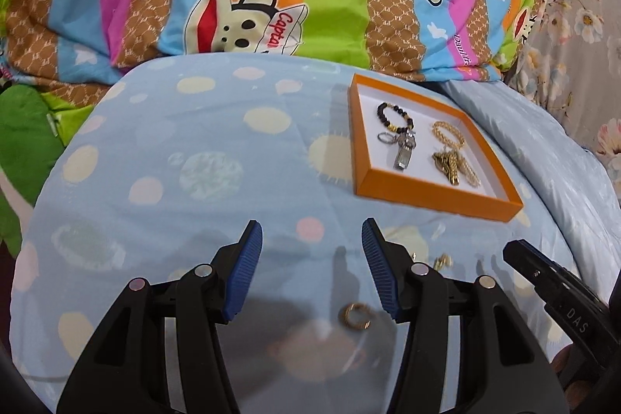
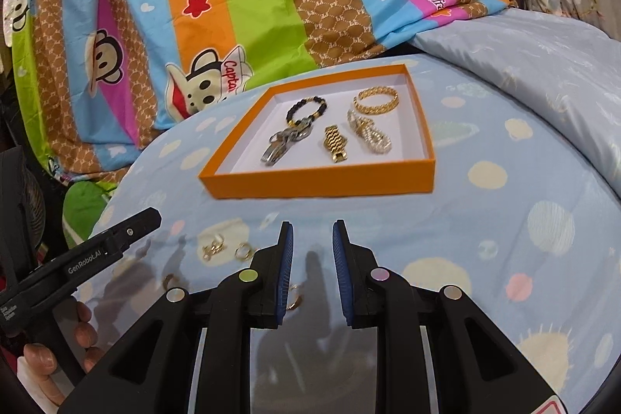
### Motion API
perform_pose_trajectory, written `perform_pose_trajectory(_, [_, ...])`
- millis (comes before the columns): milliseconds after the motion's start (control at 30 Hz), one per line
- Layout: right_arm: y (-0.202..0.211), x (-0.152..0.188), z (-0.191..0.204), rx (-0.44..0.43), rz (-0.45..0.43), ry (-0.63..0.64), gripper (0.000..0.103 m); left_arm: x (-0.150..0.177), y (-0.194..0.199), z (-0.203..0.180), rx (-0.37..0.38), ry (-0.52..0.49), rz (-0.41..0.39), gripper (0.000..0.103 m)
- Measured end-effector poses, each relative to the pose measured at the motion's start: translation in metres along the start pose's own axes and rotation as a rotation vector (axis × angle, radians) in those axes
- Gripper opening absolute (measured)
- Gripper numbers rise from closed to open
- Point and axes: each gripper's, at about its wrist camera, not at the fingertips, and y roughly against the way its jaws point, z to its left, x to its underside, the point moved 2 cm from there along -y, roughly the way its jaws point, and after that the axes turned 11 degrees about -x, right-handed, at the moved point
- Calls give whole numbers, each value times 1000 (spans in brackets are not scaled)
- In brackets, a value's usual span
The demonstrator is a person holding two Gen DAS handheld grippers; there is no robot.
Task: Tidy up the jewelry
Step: 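Lift both open tools out of the box toward the gold earrings, then grasp a gold hoop earring with the left tool while the right tool grasps another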
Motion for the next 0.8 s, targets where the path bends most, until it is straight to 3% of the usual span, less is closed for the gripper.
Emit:
perform_pose_trajectory(467, [-7,23,32,-9,74,17,21,37,25,4,21,-80,50,52])
perform_pose_trajectory(800, [17,41,16,18,66,-57,22,39,18,-11,41,-139,81,52])
